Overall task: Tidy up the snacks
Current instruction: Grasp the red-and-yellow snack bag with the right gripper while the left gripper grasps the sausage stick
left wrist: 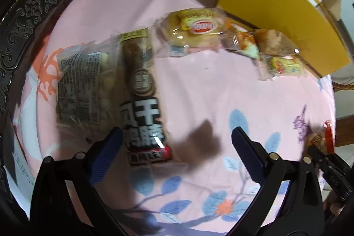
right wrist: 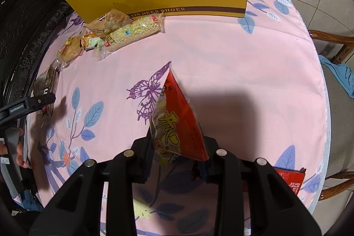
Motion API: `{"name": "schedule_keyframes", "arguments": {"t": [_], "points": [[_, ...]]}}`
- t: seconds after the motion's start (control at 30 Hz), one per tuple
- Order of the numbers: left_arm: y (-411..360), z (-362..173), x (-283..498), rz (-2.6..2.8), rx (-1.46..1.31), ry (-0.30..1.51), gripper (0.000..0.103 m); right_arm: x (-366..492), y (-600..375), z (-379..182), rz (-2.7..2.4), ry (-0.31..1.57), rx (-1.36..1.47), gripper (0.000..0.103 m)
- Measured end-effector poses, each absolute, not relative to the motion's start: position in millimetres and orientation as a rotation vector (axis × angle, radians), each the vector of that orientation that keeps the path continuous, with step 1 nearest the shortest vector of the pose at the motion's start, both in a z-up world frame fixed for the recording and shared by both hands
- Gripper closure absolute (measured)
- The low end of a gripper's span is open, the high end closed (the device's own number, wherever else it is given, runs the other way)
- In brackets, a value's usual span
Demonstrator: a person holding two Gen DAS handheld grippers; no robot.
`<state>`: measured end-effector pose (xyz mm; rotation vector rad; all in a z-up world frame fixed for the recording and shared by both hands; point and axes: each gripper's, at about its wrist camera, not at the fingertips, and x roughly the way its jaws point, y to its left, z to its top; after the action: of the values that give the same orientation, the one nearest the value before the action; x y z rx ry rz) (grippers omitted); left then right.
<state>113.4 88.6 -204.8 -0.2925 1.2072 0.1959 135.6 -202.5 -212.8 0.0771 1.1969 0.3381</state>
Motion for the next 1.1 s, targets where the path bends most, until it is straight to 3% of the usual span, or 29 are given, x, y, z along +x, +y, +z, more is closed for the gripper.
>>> {"name": "schedule_keyframes", "arguments": {"t": [0.4, 0.43, 0.5, 0.53, 0.57, 0.6, 0.87, 1.1], "points": [[119, -229, 142, 0.272, -0.278, 1.252, 0.005, 135, -207, -213, 0.341, 1.207, 0.086, 0.069], [118, -229, 142, 0.28, -0.266, 1.258, 0.009, 135, -207, -213, 0.341, 1.207, 0.088, 0.069], [119, -225, 140, 0.315, -0.245, 1.241, 0.039, 135, -208, -213, 0.34, 1.207, 0.093, 0.069], [121, -220, 138, 0.321, -0.237, 1.228, 0.06, 135, -209, -213, 0.34, 1.207, 0.094, 0.069], [123, -219, 137, 0.303, -0.254, 1.229, 0.071, 135, -209, -213, 0.34, 1.207, 0.096, 0.069], [123, -218, 137, 0.29, -0.25, 1.233, 0.074, 135, -209, -213, 0.34, 1.206, 0.094, 0.068], [91, -209, 117, 0.177, -0.267, 1.22, 0.076, 135, -208, -212, 0.337, 1.207, 0.09, 0.068], [17, -192, 109, -0.008, -0.173, 1.2, 0.076, 128, -199, -208, 0.346, 1.184, 0.082, 0.069]]}}
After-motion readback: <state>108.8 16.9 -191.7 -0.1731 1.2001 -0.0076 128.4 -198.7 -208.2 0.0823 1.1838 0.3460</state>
